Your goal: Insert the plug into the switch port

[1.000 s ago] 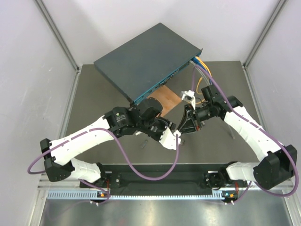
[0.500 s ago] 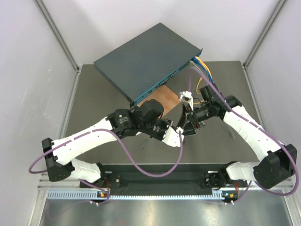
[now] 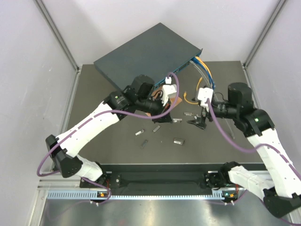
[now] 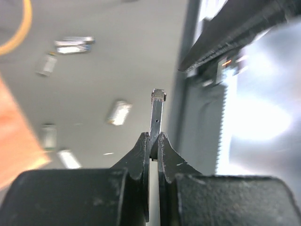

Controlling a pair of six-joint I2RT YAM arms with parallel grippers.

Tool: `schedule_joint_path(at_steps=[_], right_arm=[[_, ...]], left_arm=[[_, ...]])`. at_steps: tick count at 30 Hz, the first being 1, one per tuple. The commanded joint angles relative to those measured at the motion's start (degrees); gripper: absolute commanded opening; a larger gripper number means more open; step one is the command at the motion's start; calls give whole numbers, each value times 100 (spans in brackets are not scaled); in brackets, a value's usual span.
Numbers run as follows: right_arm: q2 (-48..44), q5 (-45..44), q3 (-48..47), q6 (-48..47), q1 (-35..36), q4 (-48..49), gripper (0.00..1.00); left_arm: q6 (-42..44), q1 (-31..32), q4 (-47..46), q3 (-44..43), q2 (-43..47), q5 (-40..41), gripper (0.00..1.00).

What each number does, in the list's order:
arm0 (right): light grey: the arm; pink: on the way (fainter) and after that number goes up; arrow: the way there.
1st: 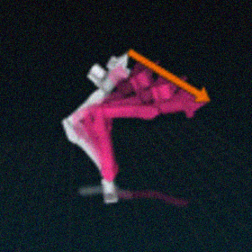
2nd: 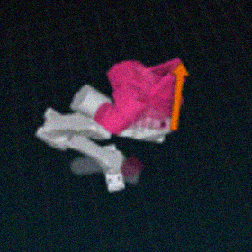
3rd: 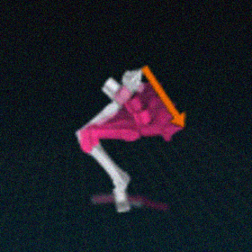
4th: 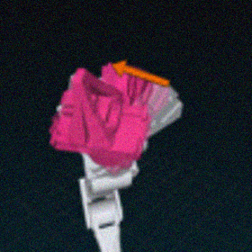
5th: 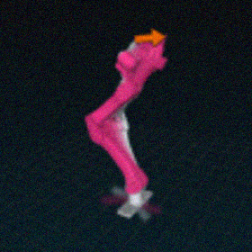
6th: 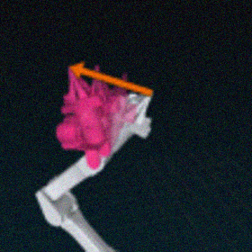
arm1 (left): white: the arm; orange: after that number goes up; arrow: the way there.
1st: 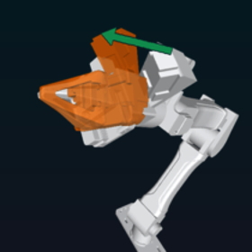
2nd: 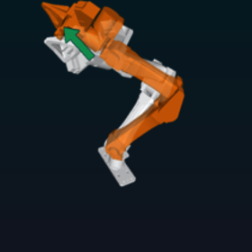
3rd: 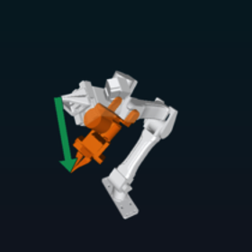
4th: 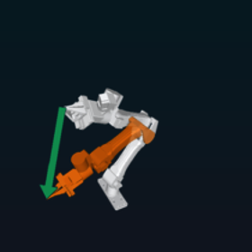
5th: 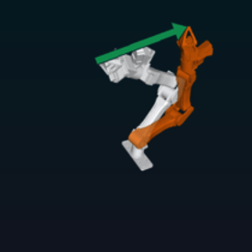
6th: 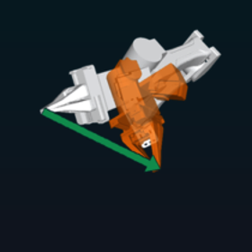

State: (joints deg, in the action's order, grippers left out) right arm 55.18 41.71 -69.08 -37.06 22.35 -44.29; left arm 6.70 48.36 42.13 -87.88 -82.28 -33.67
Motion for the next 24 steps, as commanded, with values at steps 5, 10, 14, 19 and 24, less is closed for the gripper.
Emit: schedule_joint_path(at_steps=[5, 10, 14, 19, 24], right_arm=[[-535, -410, 88, -1917, 208, 88, 100], [-464, -400, 0, -2323, 515, -281, 79], [-420, -831, 149, -2324, 1015, -10, 64], [-236, -1209, 132, -2104, 1342, 342, 57], [-95, -1464, 132, -2156, 1597, 448, 46]], left_arm=[[-2910, -484, -1118, -46, -244, -1325, 0], [-4061, -924, -1927, 331, -324, -2027, 0], [-4326, -942, -2226, 438, -359, -2135, 0], [-4414, -942, -2279, 526, -385, -2144, 0], [-4449, -942, -2297, 561, -385, -2126, 0]])
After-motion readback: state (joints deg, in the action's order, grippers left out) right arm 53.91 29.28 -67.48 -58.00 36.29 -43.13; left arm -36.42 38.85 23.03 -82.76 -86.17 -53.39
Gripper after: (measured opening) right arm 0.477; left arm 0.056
